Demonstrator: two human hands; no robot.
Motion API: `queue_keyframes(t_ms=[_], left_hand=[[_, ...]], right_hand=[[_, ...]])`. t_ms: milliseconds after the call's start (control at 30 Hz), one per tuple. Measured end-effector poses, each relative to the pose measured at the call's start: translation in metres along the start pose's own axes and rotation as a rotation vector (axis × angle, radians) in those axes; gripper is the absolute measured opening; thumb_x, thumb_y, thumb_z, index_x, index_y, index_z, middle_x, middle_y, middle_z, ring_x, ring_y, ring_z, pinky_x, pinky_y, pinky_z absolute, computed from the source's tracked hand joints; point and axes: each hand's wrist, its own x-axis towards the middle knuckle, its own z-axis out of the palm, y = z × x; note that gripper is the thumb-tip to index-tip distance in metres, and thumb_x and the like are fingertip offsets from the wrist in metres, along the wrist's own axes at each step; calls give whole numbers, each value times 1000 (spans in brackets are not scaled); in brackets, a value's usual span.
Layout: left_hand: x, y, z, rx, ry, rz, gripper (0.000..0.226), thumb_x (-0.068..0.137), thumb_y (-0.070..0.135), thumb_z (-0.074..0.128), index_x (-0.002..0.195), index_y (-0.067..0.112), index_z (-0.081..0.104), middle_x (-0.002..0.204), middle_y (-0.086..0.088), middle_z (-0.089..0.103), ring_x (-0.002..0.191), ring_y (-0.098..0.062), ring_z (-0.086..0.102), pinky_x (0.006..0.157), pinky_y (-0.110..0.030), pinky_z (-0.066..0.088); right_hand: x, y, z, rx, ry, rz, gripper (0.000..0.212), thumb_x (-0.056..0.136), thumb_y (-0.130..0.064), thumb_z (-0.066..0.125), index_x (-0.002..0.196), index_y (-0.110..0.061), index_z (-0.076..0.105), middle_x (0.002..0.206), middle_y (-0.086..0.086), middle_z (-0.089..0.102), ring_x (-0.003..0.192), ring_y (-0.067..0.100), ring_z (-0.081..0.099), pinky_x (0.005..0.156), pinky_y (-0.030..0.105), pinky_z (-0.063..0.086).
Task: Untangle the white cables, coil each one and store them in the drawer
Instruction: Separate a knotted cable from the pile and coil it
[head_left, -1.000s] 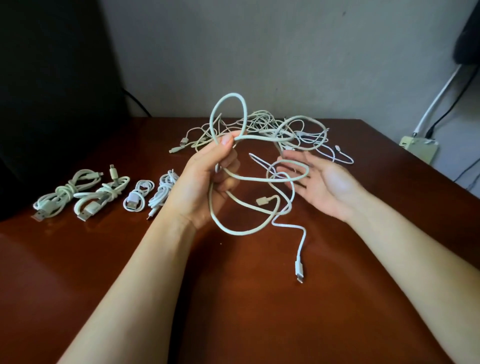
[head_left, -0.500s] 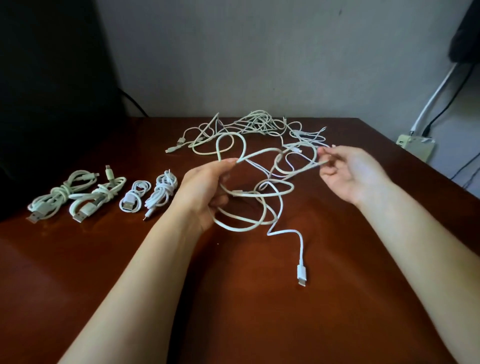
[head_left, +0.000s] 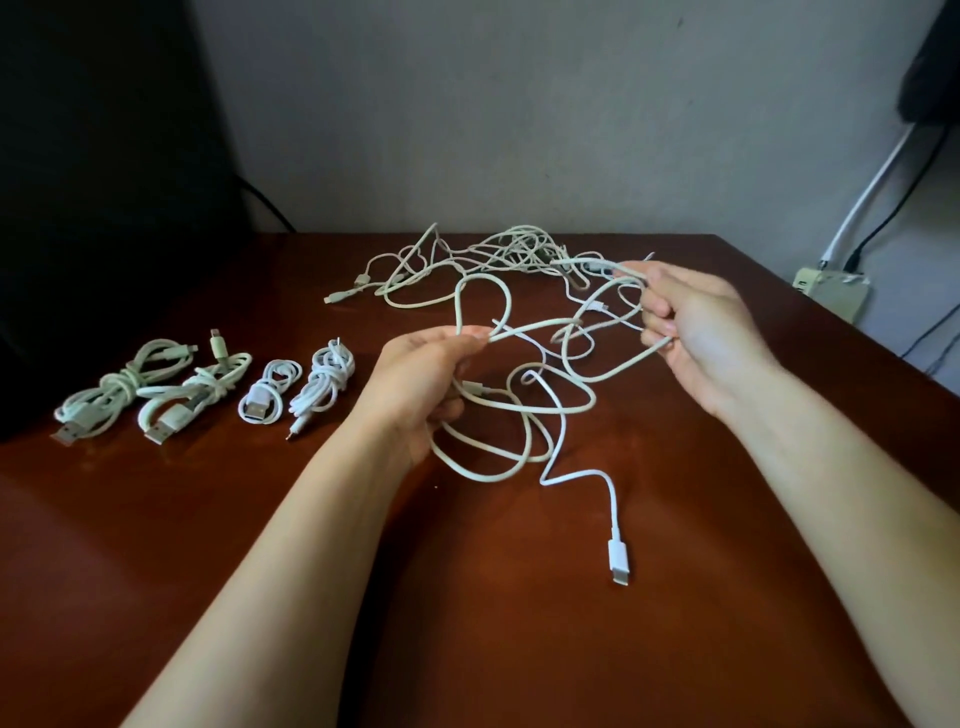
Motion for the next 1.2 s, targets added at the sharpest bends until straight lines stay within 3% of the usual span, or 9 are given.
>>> queue_keyframes(t_ms=[233,367,500,667,800,900,967,1067,1200], left_hand=[[0,0,0,-23,42,-37,12,95,10,55,89,11,65,59,1,37,35,-2,24,32,-14,19],[3,0,-1,-150,30,-108,14,98,8,48,96,8,61,61,-1,38,33,-1,23,31,-13,19],[5,2,-4,-308,-11,-176,16,98,11,44,88,8,55,58,-1,39,36,-4,23,31,-14,19],[1,5,-5,-240,-208,-174,31,86,41,55,76,13,57,60,1,42,45,-8,35,42,-17,27],[4,0,-1,-140,-256,-92,13,90,7,51,82,7,62,67,0,53,57,-8,48,55,-17,39],[9,-4,-4,-157,-209,-103,38,86,-10,35,117,-9,57,91,-18,59,73,-21,58,62,-22,48],[9,-2,-5,-200,-172,-103,39,87,-10,31,117,-11,56,91,-19,59,72,-21,59,61,-21,49],[8,2,-6,-302,-155,-85,44,82,-15,24,108,-4,59,77,-9,47,41,-5,49,39,-14,43],[5,4,-9,-324,-138,-77,47,81,-13,24,102,0,63,65,-2,43,45,-8,47,46,-17,47]], right_hand=[[-13,-6,9,-294,-98,-456,32,97,-12,41,87,-27,67,50,-15,37,53,2,32,53,14,27],[-28,-7,16,-539,-138,-670,27,97,-15,44,90,-31,65,63,7,56,56,14,44,56,31,37],[-44,-10,28,-707,-188,-910,24,96,-6,46,96,-10,69,76,-19,57,68,-7,52,65,9,35],[-51,-4,39,-831,-300,-1127,25,95,-8,46,96,-2,70,84,-12,55,76,4,52,74,14,40],[-55,6,47,-881,-382,-1228,22,94,-7,49,94,-1,70,82,7,67,75,24,61,71,31,49],[-57,8,48,-859,-439,-1204,23,94,-10,50,96,-1,71,82,3,65,78,11,58,81,14,41],[-59,3,45,-765,-418,-1110,27,96,-17,48,104,-2,69,83,-9,58,77,-5,50,81,9,35],[-54,-6,36,-599,-219,-989,30,98,-22,38,109,-10,63,77,-15,51,67,-2,47,67,18,38],[-30,-6,23,-509,16,-638,24,96,-23,42,87,-25,63,66,-9,54,57,11,49,58,30,39]])
